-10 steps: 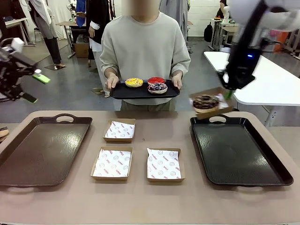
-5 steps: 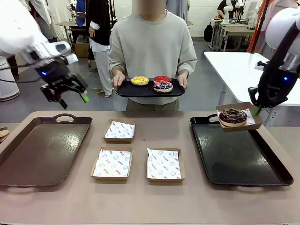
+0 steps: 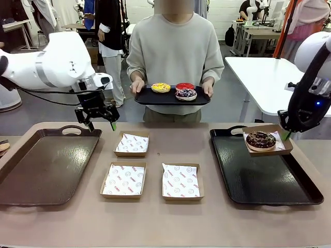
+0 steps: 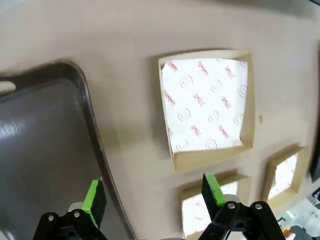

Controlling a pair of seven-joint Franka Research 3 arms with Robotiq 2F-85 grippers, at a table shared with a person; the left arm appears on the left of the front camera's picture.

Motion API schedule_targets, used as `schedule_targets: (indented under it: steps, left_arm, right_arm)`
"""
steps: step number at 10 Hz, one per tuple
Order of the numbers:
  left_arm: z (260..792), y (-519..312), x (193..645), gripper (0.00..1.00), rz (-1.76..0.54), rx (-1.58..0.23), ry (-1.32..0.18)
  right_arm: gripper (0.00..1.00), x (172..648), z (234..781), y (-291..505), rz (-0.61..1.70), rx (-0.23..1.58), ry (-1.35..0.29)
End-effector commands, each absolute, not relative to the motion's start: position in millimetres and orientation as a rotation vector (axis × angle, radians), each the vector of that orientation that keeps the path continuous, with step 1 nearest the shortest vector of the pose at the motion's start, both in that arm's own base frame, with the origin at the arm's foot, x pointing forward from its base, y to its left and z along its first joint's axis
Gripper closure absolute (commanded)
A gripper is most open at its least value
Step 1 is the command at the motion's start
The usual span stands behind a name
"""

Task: Individually package the donuts and arrange them on the tray.
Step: Place the picked Paper togo box on the Handle tray while simultaneously picking up another Paper togo box from the table with the other hand.

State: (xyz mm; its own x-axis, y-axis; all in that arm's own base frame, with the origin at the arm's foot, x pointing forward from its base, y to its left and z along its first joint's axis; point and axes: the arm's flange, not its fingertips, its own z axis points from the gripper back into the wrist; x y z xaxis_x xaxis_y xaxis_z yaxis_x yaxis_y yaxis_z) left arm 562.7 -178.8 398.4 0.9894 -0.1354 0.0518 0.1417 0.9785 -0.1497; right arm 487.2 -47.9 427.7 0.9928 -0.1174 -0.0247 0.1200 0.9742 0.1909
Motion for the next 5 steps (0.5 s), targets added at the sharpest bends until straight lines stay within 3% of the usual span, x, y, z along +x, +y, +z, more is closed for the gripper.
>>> schedule_targets:
  steps: [1,5]
  left_arm:
    - [391.3,-188.3,577.8,0.00,-0.135,-0.104,-0.078]
    - [370.3,-203.9,577.0,0.00,-0.188,-0.061,-0.117]
  right_arm:
    - [0.99,496.7,415.0,-47.8,-0.105,0.239,0.019]
    - [0.99,494.8,404.6,-45.4,-0.121,0.209,0.055]
